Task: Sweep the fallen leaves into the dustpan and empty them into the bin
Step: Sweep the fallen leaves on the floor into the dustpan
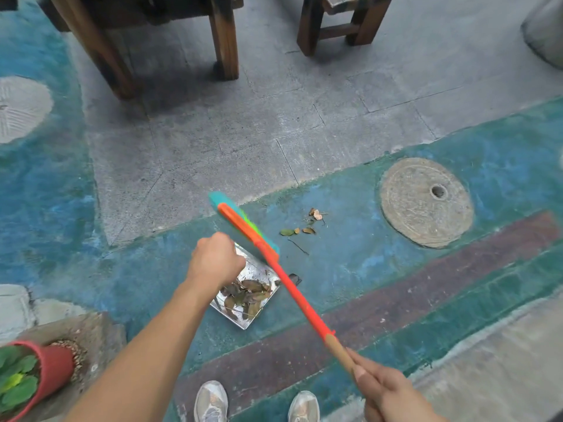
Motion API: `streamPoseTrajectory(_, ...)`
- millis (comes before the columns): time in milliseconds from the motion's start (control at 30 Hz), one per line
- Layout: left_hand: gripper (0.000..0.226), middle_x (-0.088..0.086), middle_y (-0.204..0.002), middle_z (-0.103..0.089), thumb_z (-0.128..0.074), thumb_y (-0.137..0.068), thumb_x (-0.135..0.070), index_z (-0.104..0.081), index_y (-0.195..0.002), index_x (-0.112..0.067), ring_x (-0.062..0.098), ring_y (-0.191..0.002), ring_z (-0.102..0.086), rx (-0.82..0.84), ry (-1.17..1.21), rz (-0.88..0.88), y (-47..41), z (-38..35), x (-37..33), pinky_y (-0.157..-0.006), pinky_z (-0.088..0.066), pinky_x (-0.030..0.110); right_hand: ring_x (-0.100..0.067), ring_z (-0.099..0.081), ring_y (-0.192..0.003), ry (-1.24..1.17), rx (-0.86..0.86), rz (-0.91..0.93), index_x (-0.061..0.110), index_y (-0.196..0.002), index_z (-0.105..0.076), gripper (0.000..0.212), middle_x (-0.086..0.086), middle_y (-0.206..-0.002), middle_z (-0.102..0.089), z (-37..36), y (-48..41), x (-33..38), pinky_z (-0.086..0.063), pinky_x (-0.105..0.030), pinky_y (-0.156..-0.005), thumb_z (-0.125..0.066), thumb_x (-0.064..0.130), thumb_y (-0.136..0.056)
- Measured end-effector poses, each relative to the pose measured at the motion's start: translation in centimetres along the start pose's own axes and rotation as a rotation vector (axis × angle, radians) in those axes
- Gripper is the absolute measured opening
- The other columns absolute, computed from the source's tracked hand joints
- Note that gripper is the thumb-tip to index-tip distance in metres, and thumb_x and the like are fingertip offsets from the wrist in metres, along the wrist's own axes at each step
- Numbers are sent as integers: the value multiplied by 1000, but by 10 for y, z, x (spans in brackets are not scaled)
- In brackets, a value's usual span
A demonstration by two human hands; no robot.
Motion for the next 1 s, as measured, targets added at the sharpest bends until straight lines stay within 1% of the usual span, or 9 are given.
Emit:
streamPoseTrajectory(133,21,10,-50,-38,-47,-66,-2,-38,-49,-10,40,-67,-46,48,-13,-47,2,-3,-2,-56,-32,31,-9,-41,-35,151,-239,-100,51,-135,-43,37,8,-52,-45,50,-49,18,-34,-23,-34,-38,32,-103)
streamPoseTrajectory(300,23,8,-48,-38,-48,-64,-1,-38,-48,-13,32,-59,-39,78,1,-104,1,-5,-10,-49,-31,28,-28,-56,-65,515,-377,-155,16,-124,-51,32,-8,-80,-60,89,-141,28,-48,-31,-54,-31,29,-102)
streamPoseTrajectory(433,19,10,-51,-42,-49,-65,-3,-40,-50,-11,35,-65,-45,94,-39,-117,-3,-15,-21,-55,-37,31,-19,-49,-33,311,-326,-229,9,-111,-54,29,-11,-70,-56,75,-172,21,-40,-21,-31,-32,24,-100)
streamPoseTrajectory(567,21,11,-49,-40,-51,-66,-4,-40,-49,-10,42,-74,-56,45,-45,-100,-10,-11,-19,-55,-34,33,-15,-43,-30,188,-177,-244,19,-108,-56,24,-4,-63,-50,28,-136,1,-44,-26,-32,-33,24,-100)
streamPoseTrajectory(667,20,24,-55,-49,-48,-68,-2,-42,-50,-9,45,-80,-59,27,-25,-110,-13,-7,-19,-54,-36,35,-12,-39,-33,73,-53,-244,34,-131,-50,35,0,-61,-44,-5,-83,-8,-40,-24,-30,-33,28,-101)
streamPoseTrajectory(800,17,12,-50,-45,-52,-67,-3,-47,-51,-8,37,-69,-50,45,-97,-124,-17,-9,-27,-56,-38,32,-10,-32,-39,-186,74,-255,49,-135,-42,39,16,-52,-50,-36,-26,-16,-27,-21,-36,-32,27,-104)
streamPoseTrajectory(900,17,17,-50,-43,-49,-64,-2,-43,-50,-9,42,-72,-53,46,-116,-140,-19,-11,-31,-55,-38,35,-10,-33,-48,-349,150,-210,53,-127,-57,42,9,-94,-73,-48,-1,-21,-23,-22,-48,-37,24,-104)
streamPoseTrajectory(967,20,16,-52,-45,-50,-68,-3,-43,-50,-9,43,-73,-53,35,-116,-145,-20,-11,-29,-60,-39,36,-6,-33,-48,-490,167,-204,49,-126,-60,43,-5,-131,-63,-48,13,-22,-22,-19,-47,-37,19,-105)
streamPoseTrajectory(1000,20,13,-53,-44,-50,-70,-5,-44,-52,-9,41,-72,-51,30,-122,-146,-22,-11,-27,-62,-39,34,-10,-29,-48,-560,177,-204,45,-126,-61,43,-15,-129,-63,-46,17,-19,-20,-19,-46,-37,17,-105)
Point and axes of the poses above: each hand's wrist, its own y-axis away from the middle knuckle, its own z-axis out of the back of the hand, x = y × z, the point moved 6 cm from there along -y, towards the middle knuckle
